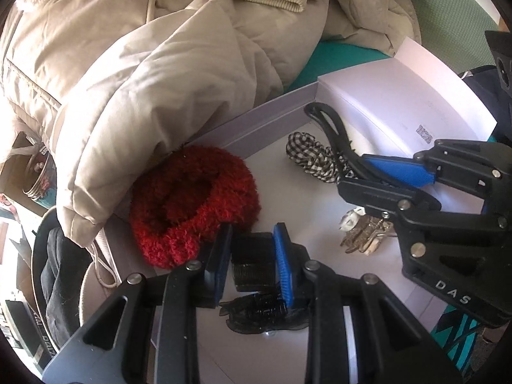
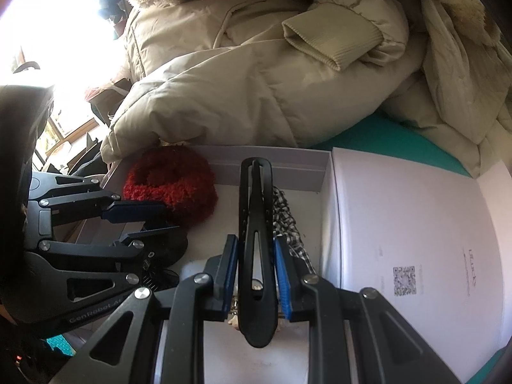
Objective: Organize objects
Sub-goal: 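Open right tool dropping black snap clip while left tool releases black hair tie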
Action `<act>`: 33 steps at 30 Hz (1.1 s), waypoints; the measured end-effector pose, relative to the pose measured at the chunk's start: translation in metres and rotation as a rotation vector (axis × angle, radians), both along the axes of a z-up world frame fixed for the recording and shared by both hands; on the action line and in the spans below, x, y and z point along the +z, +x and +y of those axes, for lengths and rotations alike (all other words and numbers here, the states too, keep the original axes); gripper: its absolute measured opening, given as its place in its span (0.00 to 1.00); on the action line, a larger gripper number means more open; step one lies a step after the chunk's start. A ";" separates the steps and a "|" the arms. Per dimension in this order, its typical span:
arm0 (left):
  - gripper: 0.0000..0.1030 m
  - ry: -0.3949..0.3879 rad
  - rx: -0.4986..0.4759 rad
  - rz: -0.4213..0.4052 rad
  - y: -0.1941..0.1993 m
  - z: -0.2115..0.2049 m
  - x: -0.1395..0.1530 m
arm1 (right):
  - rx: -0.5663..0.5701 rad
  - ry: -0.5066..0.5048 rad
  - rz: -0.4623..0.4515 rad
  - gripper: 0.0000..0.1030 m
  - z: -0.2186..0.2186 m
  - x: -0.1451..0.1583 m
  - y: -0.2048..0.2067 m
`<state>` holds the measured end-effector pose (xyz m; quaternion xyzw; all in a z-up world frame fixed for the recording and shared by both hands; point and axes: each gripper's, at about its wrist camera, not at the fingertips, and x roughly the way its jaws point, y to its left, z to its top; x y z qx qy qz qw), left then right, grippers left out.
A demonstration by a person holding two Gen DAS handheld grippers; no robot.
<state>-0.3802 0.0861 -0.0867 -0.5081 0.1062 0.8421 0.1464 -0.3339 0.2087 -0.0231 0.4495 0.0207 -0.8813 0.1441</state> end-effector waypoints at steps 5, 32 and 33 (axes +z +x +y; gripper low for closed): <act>0.25 0.012 0.011 0.000 0.000 0.002 0.003 | -0.007 0.024 0.008 0.22 0.000 0.004 0.003; 0.31 0.024 0.062 0.099 0.039 -0.027 0.079 | -0.002 0.042 0.100 0.34 -0.015 0.064 0.034; 0.32 0.025 0.063 0.102 0.042 -0.029 0.082 | -0.001 0.042 0.106 0.34 -0.016 0.067 0.037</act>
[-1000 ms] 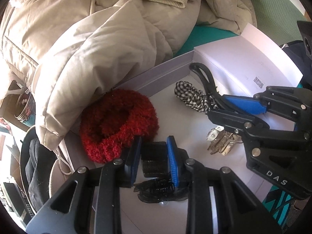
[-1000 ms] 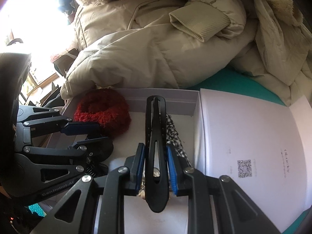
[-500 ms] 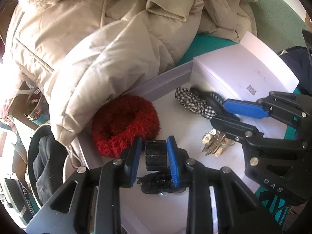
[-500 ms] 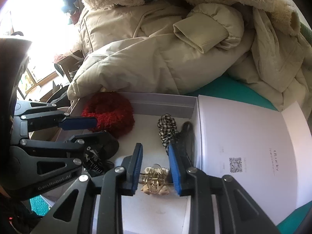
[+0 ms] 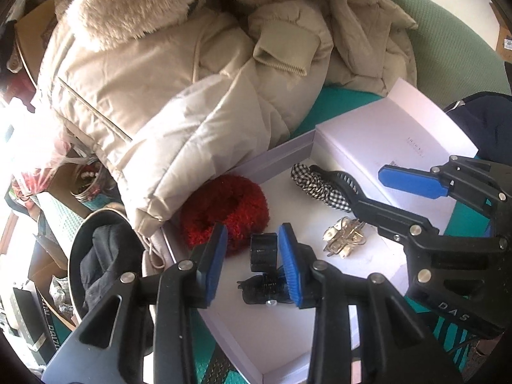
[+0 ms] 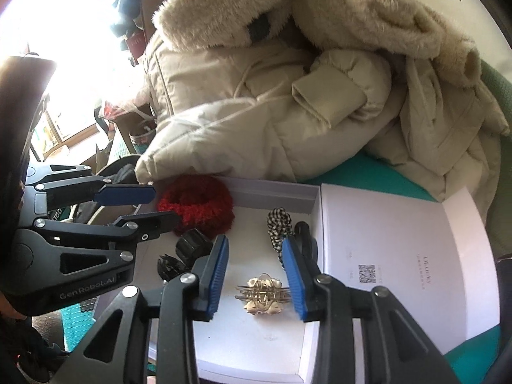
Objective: Organize objects
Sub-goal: 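Open right tool dropping black snap clip while left tool releases black hair tie, then withdraw both open tools from the box toward yellow claw clip and pink compact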
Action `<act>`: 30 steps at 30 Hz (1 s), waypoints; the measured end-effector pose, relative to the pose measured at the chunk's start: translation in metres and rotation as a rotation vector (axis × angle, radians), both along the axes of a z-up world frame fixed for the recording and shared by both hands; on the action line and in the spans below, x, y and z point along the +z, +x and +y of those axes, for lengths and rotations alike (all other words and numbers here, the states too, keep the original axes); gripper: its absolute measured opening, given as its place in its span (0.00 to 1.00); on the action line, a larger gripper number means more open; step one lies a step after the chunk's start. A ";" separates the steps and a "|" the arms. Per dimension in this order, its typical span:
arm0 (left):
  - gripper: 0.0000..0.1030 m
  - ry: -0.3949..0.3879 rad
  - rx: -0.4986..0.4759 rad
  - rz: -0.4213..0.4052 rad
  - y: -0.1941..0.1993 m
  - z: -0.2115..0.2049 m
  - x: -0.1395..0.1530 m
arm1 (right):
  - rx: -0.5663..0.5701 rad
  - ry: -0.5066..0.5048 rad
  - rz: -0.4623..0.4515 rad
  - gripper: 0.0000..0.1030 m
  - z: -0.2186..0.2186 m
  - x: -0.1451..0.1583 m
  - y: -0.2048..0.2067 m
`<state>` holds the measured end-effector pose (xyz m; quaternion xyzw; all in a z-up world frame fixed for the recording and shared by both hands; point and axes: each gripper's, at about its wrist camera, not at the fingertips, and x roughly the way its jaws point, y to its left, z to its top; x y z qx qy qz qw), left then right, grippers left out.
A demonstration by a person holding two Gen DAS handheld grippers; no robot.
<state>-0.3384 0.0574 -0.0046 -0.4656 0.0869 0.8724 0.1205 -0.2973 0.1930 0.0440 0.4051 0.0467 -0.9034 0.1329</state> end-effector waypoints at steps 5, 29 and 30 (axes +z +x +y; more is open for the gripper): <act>0.33 0.013 0.011 0.020 0.011 -0.004 0.018 | 0.001 0.003 0.031 0.34 -0.002 0.018 0.015; 0.53 0.034 0.067 0.138 0.091 -0.037 0.091 | 0.032 0.017 0.153 0.42 -0.026 0.081 0.088; 0.53 0.033 0.070 0.143 0.096 -0.039 0.093 | 0.032 0.017 0.154 0.42 -0.026 0.082 0.090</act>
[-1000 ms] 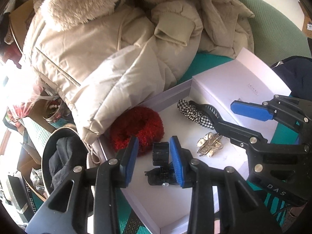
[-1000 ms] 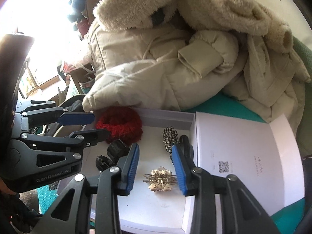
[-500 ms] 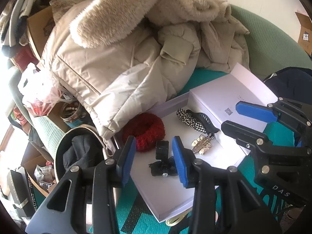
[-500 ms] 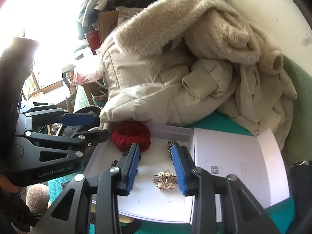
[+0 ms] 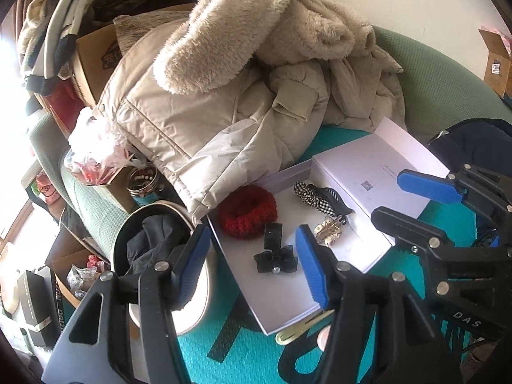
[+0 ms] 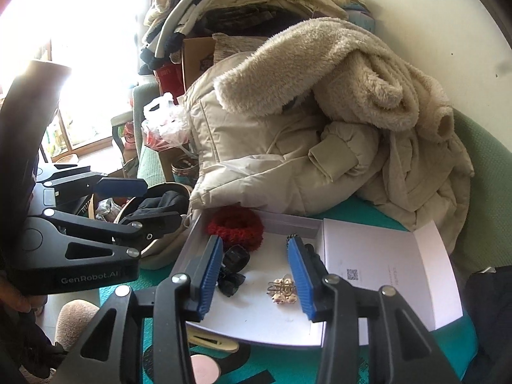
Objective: Organize objects
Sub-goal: 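Withdraw both open tools from the box toward yellow claw clip and pink compact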
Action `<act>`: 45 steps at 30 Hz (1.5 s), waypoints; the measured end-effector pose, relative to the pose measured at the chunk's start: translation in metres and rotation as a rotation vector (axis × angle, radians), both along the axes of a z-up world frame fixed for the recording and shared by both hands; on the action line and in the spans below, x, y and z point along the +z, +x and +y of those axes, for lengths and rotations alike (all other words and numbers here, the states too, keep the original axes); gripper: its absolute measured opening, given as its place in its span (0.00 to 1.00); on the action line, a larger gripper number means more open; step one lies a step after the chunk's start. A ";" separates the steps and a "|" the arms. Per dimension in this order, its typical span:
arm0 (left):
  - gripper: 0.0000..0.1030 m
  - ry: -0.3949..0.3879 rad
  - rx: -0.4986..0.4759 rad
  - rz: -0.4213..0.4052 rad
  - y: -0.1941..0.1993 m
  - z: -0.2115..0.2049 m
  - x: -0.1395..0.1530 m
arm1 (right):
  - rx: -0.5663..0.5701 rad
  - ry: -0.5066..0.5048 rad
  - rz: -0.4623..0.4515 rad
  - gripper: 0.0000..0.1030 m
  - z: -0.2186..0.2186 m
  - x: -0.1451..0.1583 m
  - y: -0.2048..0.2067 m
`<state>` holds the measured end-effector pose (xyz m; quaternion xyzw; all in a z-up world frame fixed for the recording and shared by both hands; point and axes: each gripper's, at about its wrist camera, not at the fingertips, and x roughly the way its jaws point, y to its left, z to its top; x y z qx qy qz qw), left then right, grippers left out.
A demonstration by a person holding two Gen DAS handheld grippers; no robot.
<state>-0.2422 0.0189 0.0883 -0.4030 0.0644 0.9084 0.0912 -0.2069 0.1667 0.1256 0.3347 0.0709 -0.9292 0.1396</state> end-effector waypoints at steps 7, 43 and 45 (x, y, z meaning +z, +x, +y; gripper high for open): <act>0.54 -0.004 0.010 0.014 0.028 -0.008 0.008 | 0.005 -0.002 0.016 0.42 -0.008 0.007 0.026; 0.55 0.002 0.041 -0.075 0.151 -0.022 -0.043 | 0.060 -0.021 -0.110 0.42 -0.040 -0.046 0.116; 0.55 0.003 0.038 -0.087 0.155 -0.021 -0.050 | 0.060 -0.024 -0.121 0.42 -0.040 -0.052 0.119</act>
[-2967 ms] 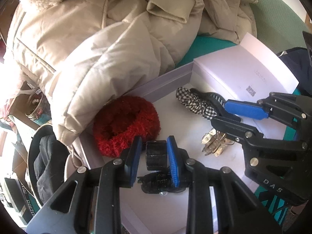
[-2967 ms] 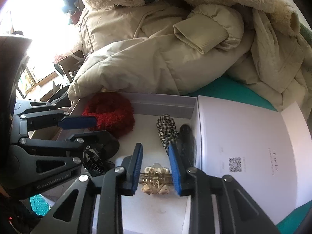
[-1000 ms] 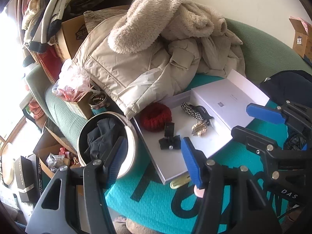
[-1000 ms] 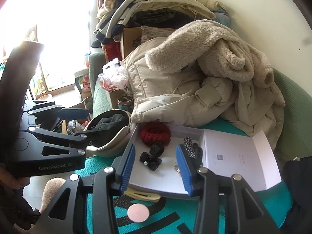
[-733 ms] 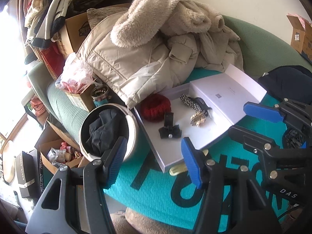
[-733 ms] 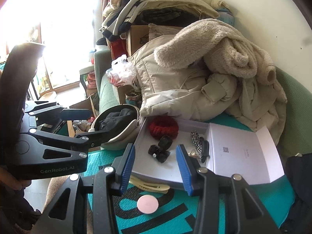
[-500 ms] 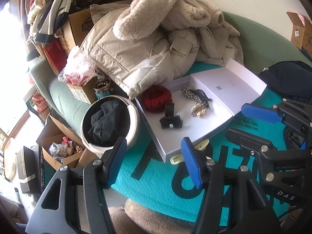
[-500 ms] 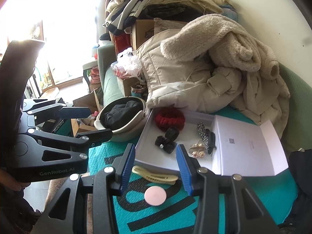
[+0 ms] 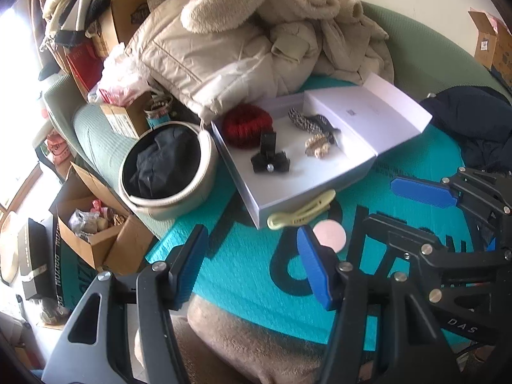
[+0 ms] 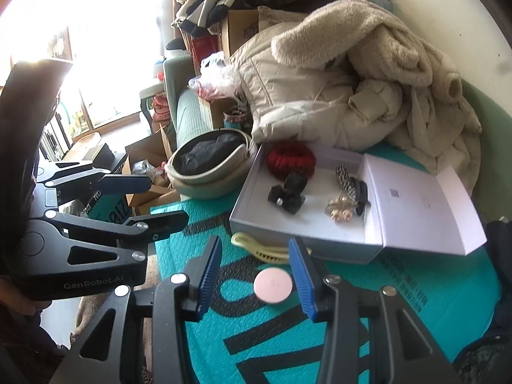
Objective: Organize objects
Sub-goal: 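Withdraw both open tools from the box toward yellow claw clip and pink compact, then close right tool on the pink round compact while left tool approaches yellow claw clip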
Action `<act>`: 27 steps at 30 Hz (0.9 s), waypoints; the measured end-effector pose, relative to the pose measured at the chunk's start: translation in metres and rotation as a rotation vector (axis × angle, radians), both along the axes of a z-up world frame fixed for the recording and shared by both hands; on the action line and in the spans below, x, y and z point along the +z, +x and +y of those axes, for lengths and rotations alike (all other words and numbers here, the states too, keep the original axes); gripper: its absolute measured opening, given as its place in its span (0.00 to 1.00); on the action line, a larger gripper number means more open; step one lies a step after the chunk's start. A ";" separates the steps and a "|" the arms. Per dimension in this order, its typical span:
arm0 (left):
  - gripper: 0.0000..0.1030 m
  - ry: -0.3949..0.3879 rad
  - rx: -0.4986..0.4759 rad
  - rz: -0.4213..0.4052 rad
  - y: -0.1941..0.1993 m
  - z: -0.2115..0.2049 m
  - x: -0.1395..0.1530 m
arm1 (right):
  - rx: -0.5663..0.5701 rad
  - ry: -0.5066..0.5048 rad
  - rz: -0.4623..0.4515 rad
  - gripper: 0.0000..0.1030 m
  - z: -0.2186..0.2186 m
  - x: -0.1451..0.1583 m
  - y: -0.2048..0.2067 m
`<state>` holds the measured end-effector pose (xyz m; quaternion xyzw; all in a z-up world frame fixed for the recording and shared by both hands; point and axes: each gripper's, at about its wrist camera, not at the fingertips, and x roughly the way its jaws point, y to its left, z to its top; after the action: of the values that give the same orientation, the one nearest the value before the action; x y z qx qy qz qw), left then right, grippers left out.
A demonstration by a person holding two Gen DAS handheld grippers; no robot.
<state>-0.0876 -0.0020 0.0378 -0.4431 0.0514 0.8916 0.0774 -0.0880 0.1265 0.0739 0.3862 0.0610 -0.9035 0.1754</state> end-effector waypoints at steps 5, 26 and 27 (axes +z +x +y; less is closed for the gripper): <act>0.55 0.014 -0.005 -0.034 0.008 0.000 -0.021 | 0.001 0.000 -0.035 0.42 0.000 -0.021 0.008; 0.55 0.102 -0.033 -0.156 0.007 0.000 -0.106 | -0.052 -0.013 -0.142 0.42 0.010 -0.100 0.009; 0.55 0.107 -0.034 -0.160 0.004 0.000 -0.110 | -0.055 -0.014 -0.145 0.42 0.011 -0.103 0.007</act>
<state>-0.0836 -0.0019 -0.0723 -0.5073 0.0051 0.8534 0.1199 -0.0811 0.1372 -0.0290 0.4509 0.0313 -0.8781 0.1568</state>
